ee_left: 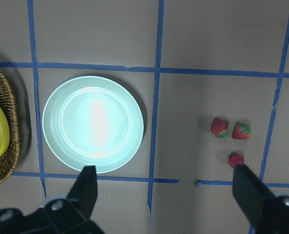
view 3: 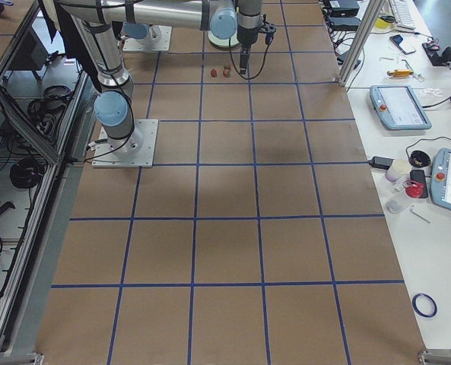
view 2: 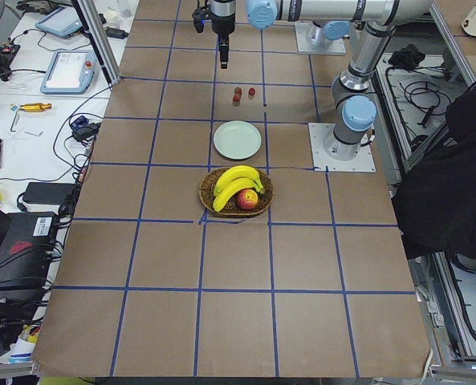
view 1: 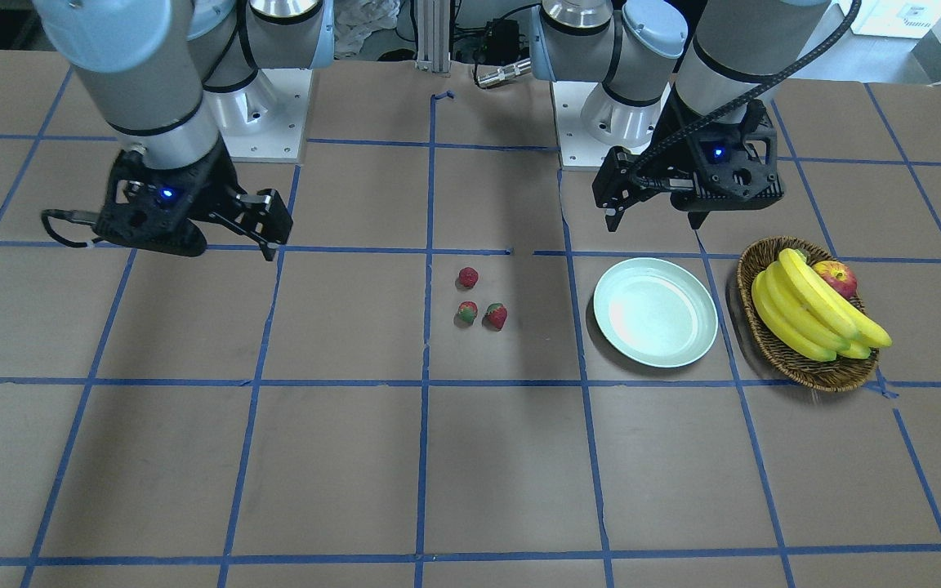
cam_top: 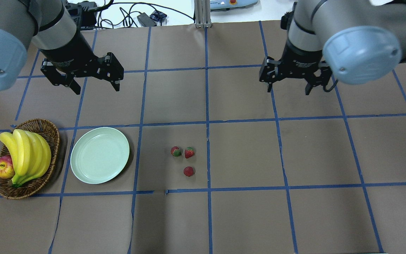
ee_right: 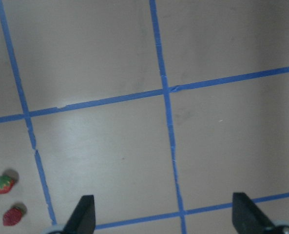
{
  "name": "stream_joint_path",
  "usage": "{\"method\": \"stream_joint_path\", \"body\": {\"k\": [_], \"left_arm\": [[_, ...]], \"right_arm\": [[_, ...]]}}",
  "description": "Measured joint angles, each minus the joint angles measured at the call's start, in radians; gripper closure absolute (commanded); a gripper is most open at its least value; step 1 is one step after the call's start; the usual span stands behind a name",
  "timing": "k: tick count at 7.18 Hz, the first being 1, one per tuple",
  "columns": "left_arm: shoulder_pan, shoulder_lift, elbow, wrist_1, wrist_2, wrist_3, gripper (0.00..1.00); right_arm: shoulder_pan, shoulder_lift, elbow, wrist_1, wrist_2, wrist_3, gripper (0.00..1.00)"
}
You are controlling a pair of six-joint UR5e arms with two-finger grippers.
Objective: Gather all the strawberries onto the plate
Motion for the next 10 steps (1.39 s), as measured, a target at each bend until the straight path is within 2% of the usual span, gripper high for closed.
{"method": "stream_joint_path", "body": {"k": [1, 3, 4, 7, 10], "left_arm": [[0.000, -0.003, -0.003, 0.000, 0.000, -0.002, 0.00], [-0.008, -0.011, -0.028, 0.003, -0.002, -0.007, 0.00], [-0.024, -0.013, -0.052, 0.021, 0.000, -0.006, 0.00], [-0.091, -0.068, -0.080, 0.108, -0.006, -0.079, 0.00], [-0.203, -0.174, -0.152, 0.309, 0.009, -0.265, 0.04]], "right_arm": [[-0.030, -0.025, -0.019, 0.068, -0.014, -0.055, 0.10], [-0.045, -0.074, -0.009, 0.134, -0.015, -0.058, 0.09], [-0.044, -0.086, 0.012, 0.138, -0.003, -0.039, 0.05], [-0.034, -0.091, 0.035, 0.091, 0.023, -0.010, 0.00], [-0.021, -0.080, 0.029, 0.011, 0.016, -0.051, 0.00]]}}
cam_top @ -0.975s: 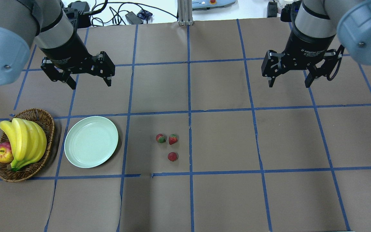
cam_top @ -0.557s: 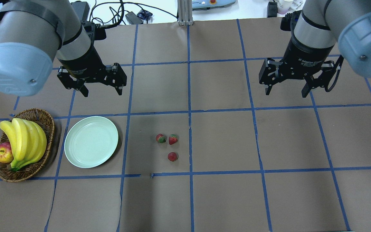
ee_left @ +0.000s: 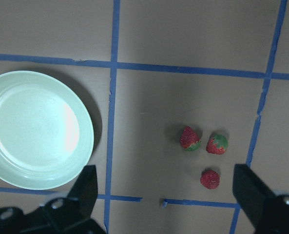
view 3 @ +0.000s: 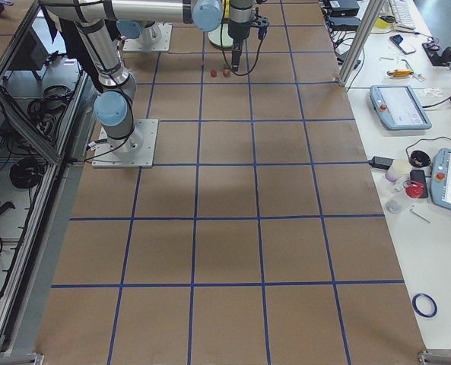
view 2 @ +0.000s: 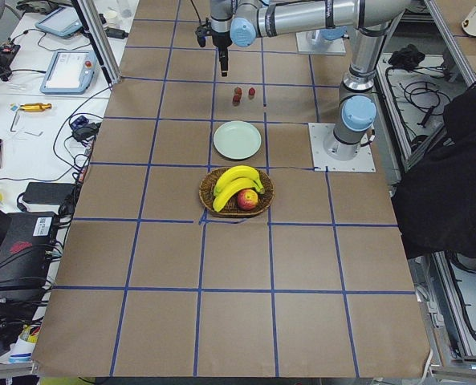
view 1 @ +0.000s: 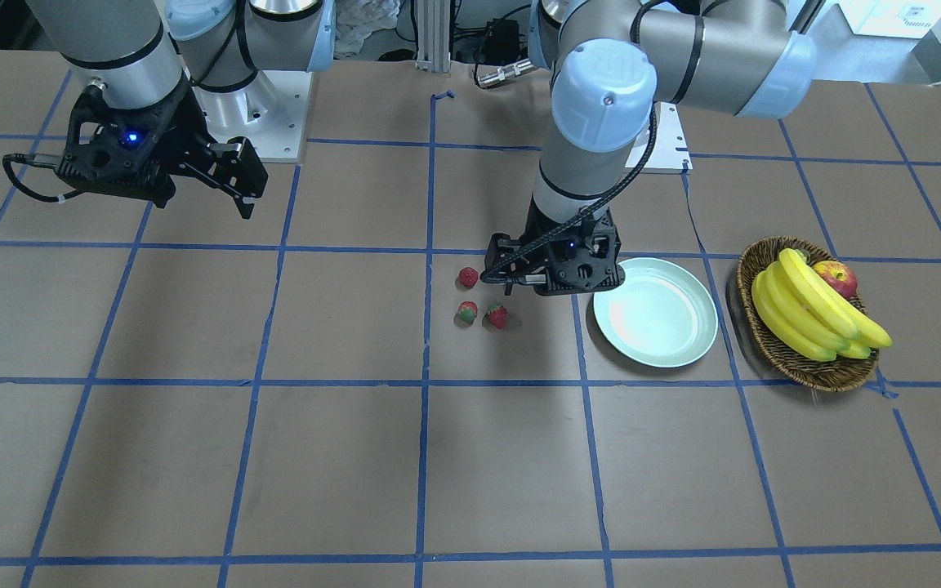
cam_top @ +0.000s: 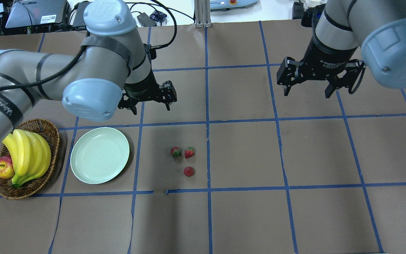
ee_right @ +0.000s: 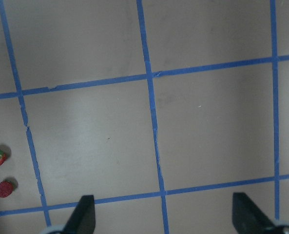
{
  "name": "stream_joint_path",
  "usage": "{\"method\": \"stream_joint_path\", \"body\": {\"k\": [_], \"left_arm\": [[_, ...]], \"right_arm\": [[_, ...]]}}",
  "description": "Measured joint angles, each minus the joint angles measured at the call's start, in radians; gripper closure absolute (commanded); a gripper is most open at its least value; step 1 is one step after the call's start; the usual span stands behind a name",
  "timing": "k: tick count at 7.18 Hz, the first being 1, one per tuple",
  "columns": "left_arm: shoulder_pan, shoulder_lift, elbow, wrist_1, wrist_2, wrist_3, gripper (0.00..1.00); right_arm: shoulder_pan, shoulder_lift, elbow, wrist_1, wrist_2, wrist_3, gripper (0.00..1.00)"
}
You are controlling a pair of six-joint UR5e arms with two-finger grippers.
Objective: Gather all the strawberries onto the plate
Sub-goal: 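Swing the left gripper over the cluster of strawberries, then lower the left gripper onto the nearest strawberry to grasp it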
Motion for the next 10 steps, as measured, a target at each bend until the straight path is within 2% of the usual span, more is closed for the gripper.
{"method": "stream_joint_path", "body": {"k": [3, 6, 8, 10], "left_arm": [[-0.044, -0.078, -0.036, 0.111, 0.064, -0.161, 0.06], [-0.057, -0.134, -0.188, 0.369, 0.067, -0.464, 0.01], [-0.058, -0.142, -0.225, 0.408, 0.046, -0.730, 0.00], [-0.057, -0.163, -0.235, 0.410, -0.016, -0.855, 0.00]], "right_arm": [[0.001, 0.011, -0.012, -0.044, 0.005, -0.074, 0.00], [0.001, 0.011, -0.013, -0.045, 0.005, -0.077, 0.00], [0.001, 0.011, -0.013, -0.045, 0.004, -0.076, 0.00], [0.001, 0.011, -0.013, -0.043, 0.003, -0.074, 0.00]]}}
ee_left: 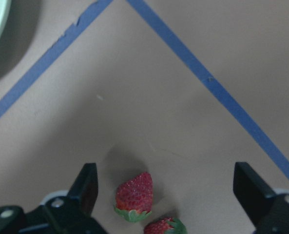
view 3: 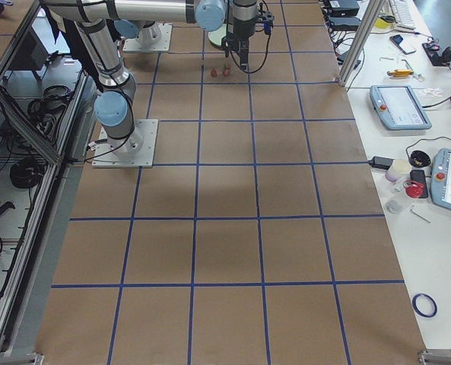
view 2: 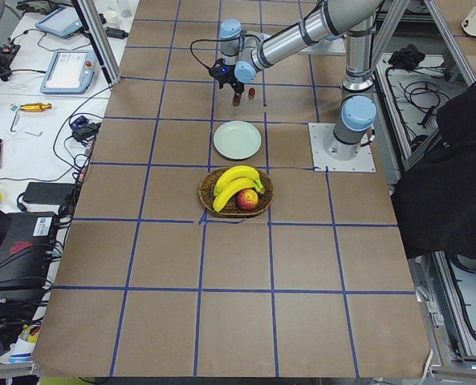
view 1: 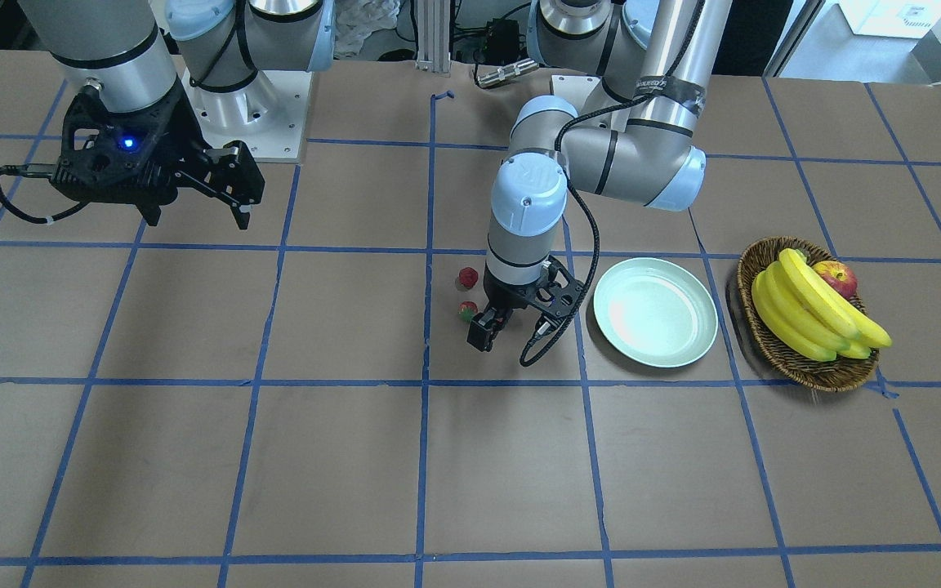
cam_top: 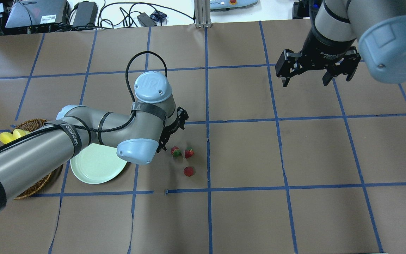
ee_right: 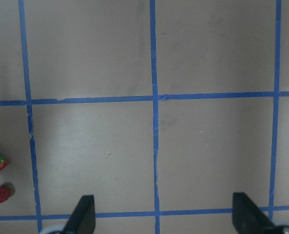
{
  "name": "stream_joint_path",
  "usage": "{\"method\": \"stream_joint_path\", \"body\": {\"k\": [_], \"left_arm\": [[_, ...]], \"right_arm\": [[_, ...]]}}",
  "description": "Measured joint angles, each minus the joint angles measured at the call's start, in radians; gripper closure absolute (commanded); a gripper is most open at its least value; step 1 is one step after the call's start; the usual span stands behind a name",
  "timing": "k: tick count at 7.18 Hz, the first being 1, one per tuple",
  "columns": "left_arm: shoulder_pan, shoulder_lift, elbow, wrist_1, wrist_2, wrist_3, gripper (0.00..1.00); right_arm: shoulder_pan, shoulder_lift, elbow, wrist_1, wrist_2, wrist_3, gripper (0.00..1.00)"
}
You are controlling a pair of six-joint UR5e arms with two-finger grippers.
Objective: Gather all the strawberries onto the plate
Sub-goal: 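Lower the left gripper onto the nearest strawberry to grasp it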
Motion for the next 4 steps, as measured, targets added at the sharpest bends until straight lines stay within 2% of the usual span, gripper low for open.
{"method": "stream_joint_path", "body": {"k": [1, 4], "left_arm": [[0.001, -0.013, -0.006, 0.000, -0.016, -0.022, 0.02], [0.005, -0.029, -0.024, -0.011, -0.022, -0.045, 0.14]], "right_arm": [[0.000, 0.000, 0.000, 0.001, 0.000, 0.001, 0.00], [0.000, 0.000, -0.001, 0.000, 0.000, 0.003, 0.00]]}}
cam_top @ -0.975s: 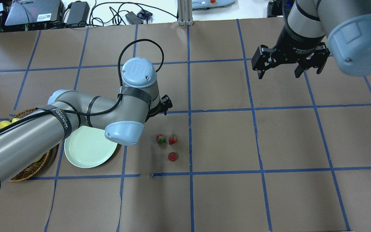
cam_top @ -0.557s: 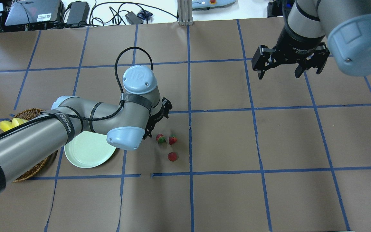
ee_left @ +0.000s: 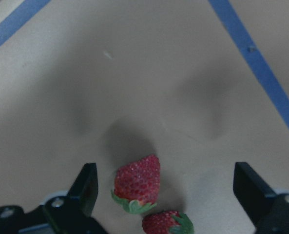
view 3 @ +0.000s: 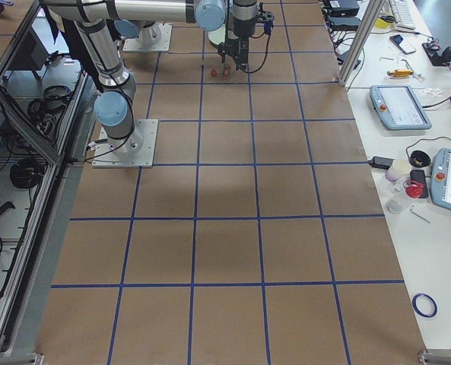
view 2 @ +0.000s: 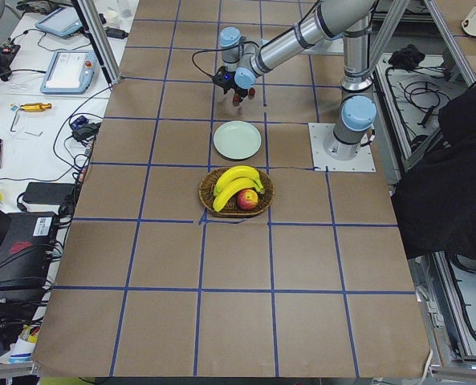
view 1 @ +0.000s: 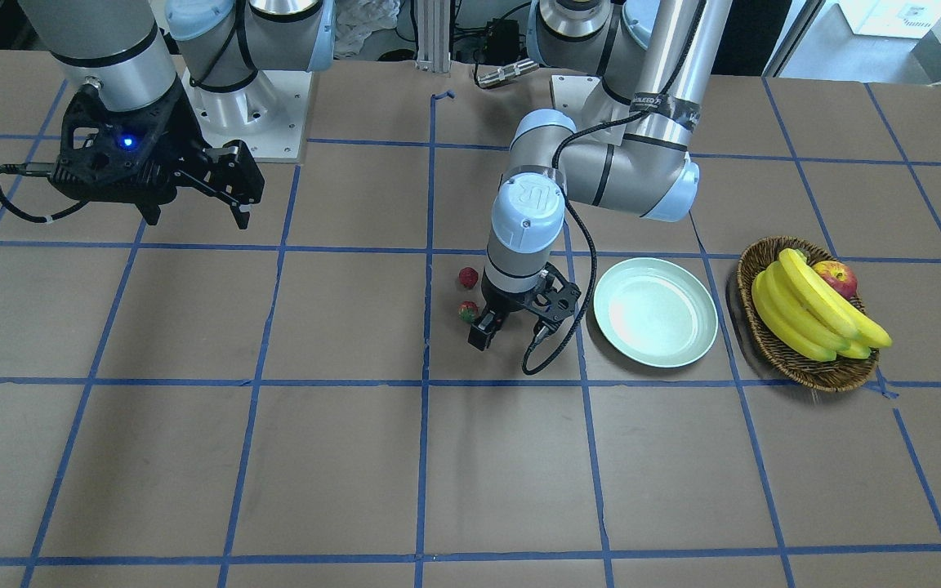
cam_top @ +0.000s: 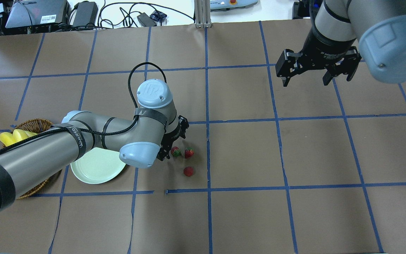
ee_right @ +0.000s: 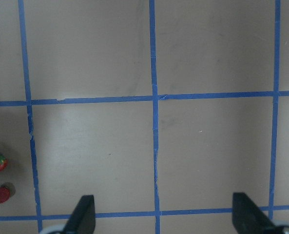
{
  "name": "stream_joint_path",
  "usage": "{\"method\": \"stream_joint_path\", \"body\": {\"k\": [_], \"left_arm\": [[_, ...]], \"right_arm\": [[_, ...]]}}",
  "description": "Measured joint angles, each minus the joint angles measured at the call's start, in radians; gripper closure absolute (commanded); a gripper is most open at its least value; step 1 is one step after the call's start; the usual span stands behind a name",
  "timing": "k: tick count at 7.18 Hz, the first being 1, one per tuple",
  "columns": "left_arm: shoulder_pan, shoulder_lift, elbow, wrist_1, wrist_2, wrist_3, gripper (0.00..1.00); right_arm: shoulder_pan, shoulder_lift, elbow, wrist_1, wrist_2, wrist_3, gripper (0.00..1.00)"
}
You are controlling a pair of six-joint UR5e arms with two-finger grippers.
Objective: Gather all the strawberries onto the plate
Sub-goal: 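Lower the left gripper onto the nearest strawberry to grasp it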
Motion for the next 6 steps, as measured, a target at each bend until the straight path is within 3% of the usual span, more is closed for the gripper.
{"method": "stream_joint_path", "body": {"k": [1, 2, 3, 4, 6], "left_arm": [[0.000, 0.000, -0.001, -0.013, 0.000, -0.016, 0.22], [0.001, 0.001, -0.001, -0.019, 0.000, -0.022, 0.45], [0.001, 0.001, 0.000, -0.022, 0.000, -0.021, 0.48], [0.001, 0.001, 0.000, -0.024, -0.002, -0.021, 0.58], [0.002, 0.001, 0.000, -0.027, -0.004, -0.021, 0.92]], "right_arm": [[0.000, 0.000, 0.000, 0.000, 0.000, 0.003, 0.00], [0.000, 0.000, 0.000, -0.001, 0.000, 0.007, 0.00], [0.000, 0.000, 0.000, -0.001, 0.000, 0.009, 0.00], [0.000, 0.000, -0.001, -0.002, 0.000, 0.010, 0.00], [0.000, 0.000, -0.001, -0.002, 0.000, 0.010, 0.00]]}}
